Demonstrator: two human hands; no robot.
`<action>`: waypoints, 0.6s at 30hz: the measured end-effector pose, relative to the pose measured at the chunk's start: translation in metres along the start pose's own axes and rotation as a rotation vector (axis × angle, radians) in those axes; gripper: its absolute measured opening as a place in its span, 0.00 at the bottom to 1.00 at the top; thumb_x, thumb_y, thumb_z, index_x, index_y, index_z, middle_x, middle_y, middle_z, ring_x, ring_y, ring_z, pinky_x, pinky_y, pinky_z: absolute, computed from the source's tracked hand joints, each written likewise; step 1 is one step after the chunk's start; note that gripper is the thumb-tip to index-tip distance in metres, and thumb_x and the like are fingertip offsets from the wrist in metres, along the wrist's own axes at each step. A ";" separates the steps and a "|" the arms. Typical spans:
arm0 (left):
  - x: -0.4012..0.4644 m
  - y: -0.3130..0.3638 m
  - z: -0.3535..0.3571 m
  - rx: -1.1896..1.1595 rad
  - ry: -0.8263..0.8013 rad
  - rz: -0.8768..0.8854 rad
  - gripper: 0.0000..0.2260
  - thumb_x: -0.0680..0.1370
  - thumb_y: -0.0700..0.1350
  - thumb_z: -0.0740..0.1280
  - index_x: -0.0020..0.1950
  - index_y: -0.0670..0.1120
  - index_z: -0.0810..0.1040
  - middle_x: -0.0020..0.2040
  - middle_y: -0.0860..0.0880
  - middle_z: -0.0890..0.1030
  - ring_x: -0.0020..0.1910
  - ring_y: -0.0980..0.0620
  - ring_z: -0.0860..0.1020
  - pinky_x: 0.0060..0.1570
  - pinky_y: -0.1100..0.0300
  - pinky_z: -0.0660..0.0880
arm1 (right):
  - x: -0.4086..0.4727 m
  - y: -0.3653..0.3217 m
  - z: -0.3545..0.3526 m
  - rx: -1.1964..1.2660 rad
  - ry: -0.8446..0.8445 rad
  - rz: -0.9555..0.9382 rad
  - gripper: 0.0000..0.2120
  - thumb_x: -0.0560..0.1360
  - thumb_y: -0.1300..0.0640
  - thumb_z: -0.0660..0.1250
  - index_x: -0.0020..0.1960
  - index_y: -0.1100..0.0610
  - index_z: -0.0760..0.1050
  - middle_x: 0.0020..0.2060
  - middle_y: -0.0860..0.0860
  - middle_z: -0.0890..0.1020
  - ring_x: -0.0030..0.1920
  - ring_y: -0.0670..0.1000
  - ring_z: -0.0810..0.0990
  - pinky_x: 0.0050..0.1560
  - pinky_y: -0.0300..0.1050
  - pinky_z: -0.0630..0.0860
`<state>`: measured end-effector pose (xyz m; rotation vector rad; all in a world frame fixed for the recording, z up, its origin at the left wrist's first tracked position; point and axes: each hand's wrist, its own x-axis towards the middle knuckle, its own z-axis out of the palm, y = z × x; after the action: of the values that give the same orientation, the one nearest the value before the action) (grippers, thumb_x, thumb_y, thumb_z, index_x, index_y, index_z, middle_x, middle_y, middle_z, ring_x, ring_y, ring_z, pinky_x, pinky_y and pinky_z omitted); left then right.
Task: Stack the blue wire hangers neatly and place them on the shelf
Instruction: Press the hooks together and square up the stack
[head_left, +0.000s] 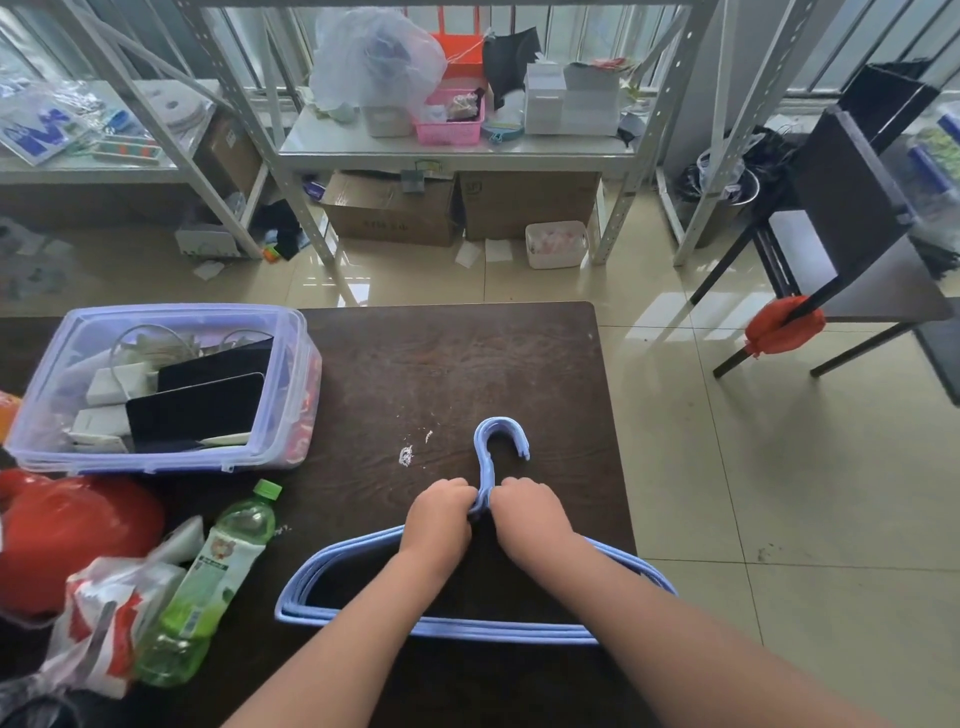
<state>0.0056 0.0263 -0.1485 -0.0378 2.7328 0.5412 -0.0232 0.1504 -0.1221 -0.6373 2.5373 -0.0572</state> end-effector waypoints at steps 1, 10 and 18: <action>0.000 -0.002 0.000 -0.007 -0.003 0.004 0.04 0.69 0.34 0.63 0.37 0.40 0.77 0.41 0.44 0.79 0.44 0.42 0.76 0.38 0.56 0.64 | 0.000 -0.002 0.001 -0.011 -0.002 0.001 0.11 0.75 0.63 0.59 0.56 0.60 0.74 0.53 0.57 0.77 0.54 0.58 0.76 0.51 0.50 0.72; 0.004 0.016 -0.010 0.200 -0.111 -0.042 0.06 0.77 0.42 0.62 0.52 0.44 0.75 0.54 0.47 0.77 0.56 0.46 0.75 0.48 0.53 0.72 | 0.003 -0.004 -0.004 0.036 -0.045 0.065 0.12 0.75 0.59 0.60 0.58 0.57 0.72 0.56 0.55 0.76 0.57 0.56 0.74 0.54 0.50 0.69; 0.001 0.021 -0.006 0.126 -0.049 -0.096 0.06 0.72 0.35 0.61 0.43 0.42 0.77 0.48 0.46 0.79 0.50 0.45 0.76 0.42 0.54 0.67 | 0.000 -0.004 -0.004 0.169 -0.045 0.118 0.12 0.76 0.61 0.59 0.58 0.60 0.72 0.56 0.57 0.75 0.57 0.57 0.73 0.54 0.50 0.71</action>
<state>0.0010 0.0433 -0.1358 -0.1217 2.6945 0.3387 -0.0234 0.1467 -0.1184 -0.4176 2.4880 -0.2106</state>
